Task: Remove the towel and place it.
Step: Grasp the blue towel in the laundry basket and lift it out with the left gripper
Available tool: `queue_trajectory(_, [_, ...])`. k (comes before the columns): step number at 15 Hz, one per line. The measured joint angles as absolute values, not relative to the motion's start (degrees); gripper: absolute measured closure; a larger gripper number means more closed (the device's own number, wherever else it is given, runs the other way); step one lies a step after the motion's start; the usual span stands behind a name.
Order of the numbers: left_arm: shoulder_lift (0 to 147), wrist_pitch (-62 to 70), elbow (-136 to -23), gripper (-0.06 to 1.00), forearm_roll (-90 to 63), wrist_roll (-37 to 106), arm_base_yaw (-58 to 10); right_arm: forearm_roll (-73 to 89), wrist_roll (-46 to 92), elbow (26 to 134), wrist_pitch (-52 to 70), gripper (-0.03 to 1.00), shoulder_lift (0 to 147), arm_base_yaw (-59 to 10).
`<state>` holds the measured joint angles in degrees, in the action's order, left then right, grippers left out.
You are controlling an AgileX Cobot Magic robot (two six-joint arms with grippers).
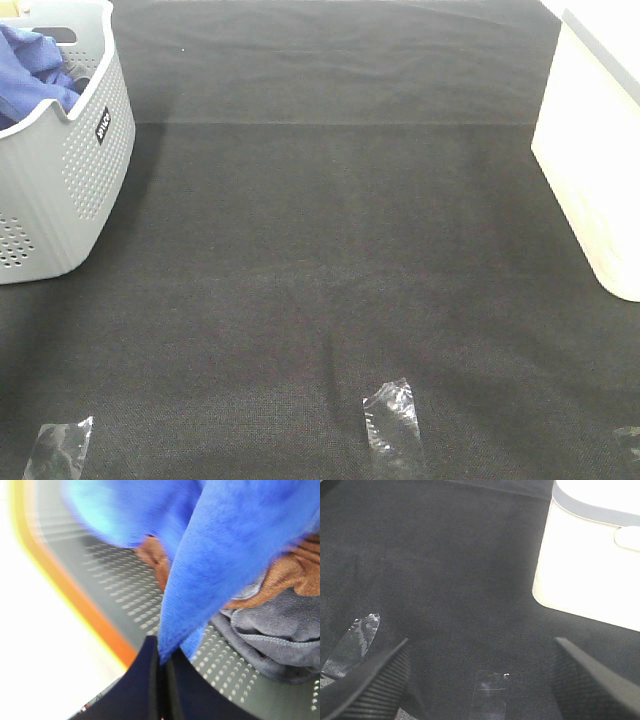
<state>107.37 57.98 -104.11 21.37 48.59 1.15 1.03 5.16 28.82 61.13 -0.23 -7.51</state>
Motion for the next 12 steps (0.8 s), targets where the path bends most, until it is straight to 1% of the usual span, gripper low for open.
queue_trajectory(4, [101.3, 58.6, -104.1, 0.94, 20.7, 48.6, -4.5, 1.0, 5.2, 28.8, 61.1, 0.21, -0.2, -7.5])
queue_trajectory(8, [98.4, 58.6, -104.7, 0.94, 20.9, 48.4, -10.9, 1.0, 5.2, 28.8, 61.1, 0.21, -0.2, -7.5])
queue_trajectory(12, [94.4, 58.6, -106.5, 0.94, 26.2, 47.8, -17.6, 1.0, 5.2, 28.8, 61.1, 0.21, -0.2, -7.5])
